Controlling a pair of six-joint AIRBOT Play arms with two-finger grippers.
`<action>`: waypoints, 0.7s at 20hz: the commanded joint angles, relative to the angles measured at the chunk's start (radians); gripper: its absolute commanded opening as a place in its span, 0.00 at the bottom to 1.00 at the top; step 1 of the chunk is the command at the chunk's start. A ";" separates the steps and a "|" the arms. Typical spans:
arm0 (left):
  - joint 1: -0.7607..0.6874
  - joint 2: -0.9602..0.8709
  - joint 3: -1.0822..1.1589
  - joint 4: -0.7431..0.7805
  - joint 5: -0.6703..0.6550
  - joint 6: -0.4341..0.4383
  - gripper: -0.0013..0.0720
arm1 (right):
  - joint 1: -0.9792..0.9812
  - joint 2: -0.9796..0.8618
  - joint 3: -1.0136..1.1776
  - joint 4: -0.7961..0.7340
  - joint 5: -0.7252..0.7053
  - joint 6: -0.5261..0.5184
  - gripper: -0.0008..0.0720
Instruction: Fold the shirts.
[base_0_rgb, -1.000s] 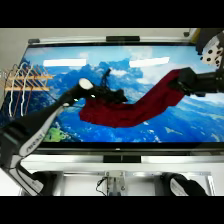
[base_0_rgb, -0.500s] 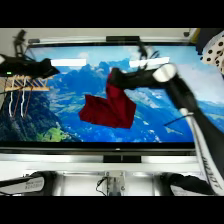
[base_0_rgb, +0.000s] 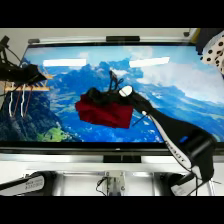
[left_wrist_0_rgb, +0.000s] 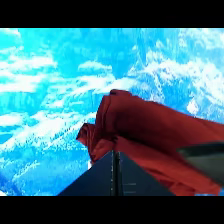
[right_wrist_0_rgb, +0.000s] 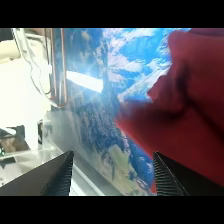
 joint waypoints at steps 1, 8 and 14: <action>-0.007 0.003 -0.033 0.003 0.007 0.013 0.06 | -0.126 0.054 0.000 -0.127 0.194 0.012 0.84; -0.006 0.003 -0.034 0.002 0.027 0.034 0.06 | -0.436 0.144 -0.045 -0.875 0.706 0.303 0.88; -0.006 0.003 -0.034 0.002 0.035 0.034 0.06 | -0.404 -0.008 -0.111 -0.529 0.568 0.167 0.95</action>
